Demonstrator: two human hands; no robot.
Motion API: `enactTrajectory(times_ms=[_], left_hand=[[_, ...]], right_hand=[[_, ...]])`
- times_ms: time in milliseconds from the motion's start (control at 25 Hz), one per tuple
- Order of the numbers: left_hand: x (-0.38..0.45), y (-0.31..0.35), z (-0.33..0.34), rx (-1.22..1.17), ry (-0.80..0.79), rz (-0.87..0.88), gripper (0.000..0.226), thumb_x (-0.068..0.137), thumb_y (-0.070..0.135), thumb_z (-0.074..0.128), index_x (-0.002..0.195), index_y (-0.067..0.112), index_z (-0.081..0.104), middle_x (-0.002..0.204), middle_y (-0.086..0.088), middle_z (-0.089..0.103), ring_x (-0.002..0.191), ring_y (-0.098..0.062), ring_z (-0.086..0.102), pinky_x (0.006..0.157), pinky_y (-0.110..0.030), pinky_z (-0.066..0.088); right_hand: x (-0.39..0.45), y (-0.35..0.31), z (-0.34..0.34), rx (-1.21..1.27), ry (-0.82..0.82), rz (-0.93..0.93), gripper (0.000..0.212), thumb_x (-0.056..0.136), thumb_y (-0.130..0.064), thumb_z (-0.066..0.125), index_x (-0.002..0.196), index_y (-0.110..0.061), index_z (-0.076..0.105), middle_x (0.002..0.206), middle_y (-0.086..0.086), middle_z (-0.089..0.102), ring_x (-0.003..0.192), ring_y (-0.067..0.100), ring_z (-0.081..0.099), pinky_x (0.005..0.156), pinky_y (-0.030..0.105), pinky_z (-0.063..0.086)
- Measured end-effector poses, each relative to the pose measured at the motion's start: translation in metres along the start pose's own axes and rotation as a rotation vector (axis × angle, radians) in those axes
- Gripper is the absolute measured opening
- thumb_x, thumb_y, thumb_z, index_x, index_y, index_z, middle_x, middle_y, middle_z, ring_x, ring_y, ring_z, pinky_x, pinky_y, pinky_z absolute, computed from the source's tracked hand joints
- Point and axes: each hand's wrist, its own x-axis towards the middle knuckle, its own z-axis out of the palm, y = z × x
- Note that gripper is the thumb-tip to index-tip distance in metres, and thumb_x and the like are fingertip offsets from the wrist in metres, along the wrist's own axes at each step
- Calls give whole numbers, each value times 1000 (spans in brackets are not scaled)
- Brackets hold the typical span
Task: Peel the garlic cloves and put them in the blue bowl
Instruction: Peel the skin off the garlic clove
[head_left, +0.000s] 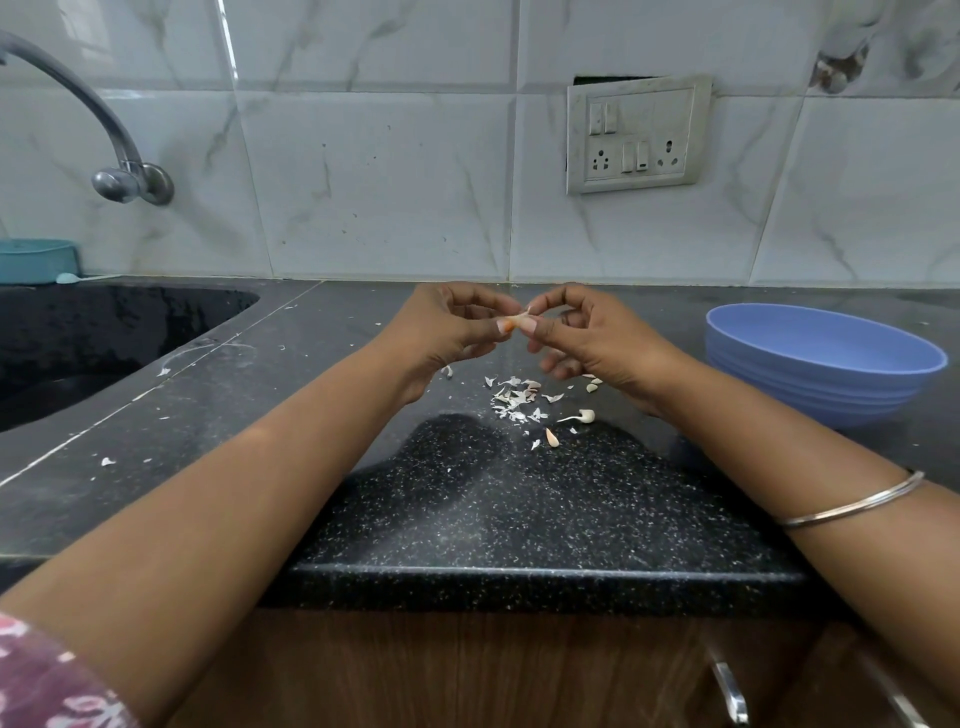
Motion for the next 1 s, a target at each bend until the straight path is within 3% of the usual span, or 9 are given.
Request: enactTrajectory(times_ms=[240, 400, 600, 760, 880, 1000], left_hand=[[0, -1, 5, 80, -1, 21, 15, 80, 7, 72, 94, 7, 67, 82, -10, 68, 78, -14, 64, 74, -24, 54], [-3, 0, 8, 141, -4, 30, 13, 80, 16, 73, 91, 9, 69, 78, -7, 69, 73, -11, 66, 71, -21, 53], [-2, -2, 11, 238, 62, 67, 10, 82, 20, 72, 85, 11, 69, 74, -4, 70, 65, -8, 64, 62, -18, 52], [0, -3, 12, 360, 73, 125, 16, 86, 20, 67, 88, 4, 67, 75, -3, 67, 70, -11, 62, 72, -29, 55], [-1, -3, 13, 382, 31, 169, 13, 88, 16, 65, 84, 3, 63, 73, -6, 63, 70, -15, 57, 73, -35, 53], [-2, -1, 11, 374, -9, 220, 14, 88, 9, 64, 75, 11, 58, 66, -4, 57, 64, -14, 51, 64, -28, 45]], right_hand=[[2, 3, -2, -2, 31, -50, 4, 88, -11, 64, 91, -9, 62, 81, 8, 68, 64, 12, 63, 56, 19, 51], [3, 3, -2, 11, 93, -81, 3, 87, -7, 65, 87, -10, 64, 78, 7, 69, 62, 10, 65, 56, 19, 50], [3, 2, -1, -148, 85, -111, 11, 90, -14, 63, 94, -5, 68, 79, 3, 70, 64, 7, 66, 56, 19, 50], [2, 0, 1, -289, 84, -115, 14, 90, -22, 63, 88, -8, 66, 74, 0, 69, 64, 7, 65, 55, 19, 50], [1, -2, 1, -193, 64, -65, 14, 89, -18, 63, 84, -5, 65, 68, 4, 67, 59, 10, 63, 55, 19, 49], [-2, -3, 1, -33, 31, 0, 13, 89, -13, 62, 82, -2, 66, 63, 4, 65, 53, 9, 59, 52, 16, 46]])
